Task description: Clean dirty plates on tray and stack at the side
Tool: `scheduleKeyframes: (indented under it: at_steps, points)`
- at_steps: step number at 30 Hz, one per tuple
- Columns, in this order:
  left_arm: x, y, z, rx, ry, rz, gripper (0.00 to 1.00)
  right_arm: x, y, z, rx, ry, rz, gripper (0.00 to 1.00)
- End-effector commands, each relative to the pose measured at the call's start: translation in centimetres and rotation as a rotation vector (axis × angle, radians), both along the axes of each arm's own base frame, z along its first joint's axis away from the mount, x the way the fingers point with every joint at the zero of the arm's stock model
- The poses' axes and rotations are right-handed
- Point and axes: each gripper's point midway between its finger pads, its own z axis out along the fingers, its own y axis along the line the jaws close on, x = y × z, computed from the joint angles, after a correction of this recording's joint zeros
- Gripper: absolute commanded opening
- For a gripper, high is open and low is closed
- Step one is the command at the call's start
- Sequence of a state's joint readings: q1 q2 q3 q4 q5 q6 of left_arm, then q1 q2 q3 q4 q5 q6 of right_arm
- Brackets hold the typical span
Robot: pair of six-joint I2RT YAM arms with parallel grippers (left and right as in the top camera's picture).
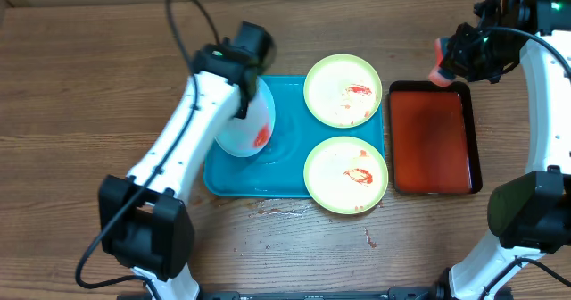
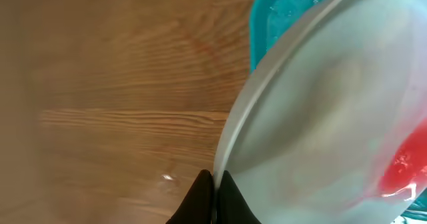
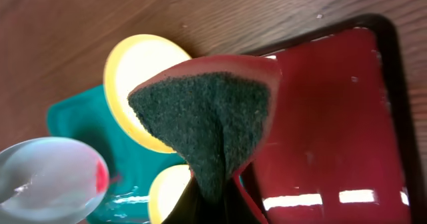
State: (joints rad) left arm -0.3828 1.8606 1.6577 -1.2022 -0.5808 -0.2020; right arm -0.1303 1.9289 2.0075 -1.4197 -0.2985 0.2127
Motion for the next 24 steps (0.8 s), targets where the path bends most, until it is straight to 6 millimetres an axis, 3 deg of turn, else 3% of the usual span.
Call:
scheduleKeyframes:
  at_steps: [1,14,24]
  points:
    - [0.1,0.7,4.8,0.186,-0.198,0.054,0.04,-0.3,-1.1,1.2,-0.08,-0.028,-0.02,0.04]
    - [-0.8,-2.3,10.0,0.461,-0.418,-0.013,0.04,-0.9,-1.2,0.9,-0.086,0.001,-0.022,0.04]
    - [-0.8,-2.8,10.8,0.434,-0.528,0.047,0.04,-1.7,-1.1,0.6,-0.082,0.037,-0.021,0.04]
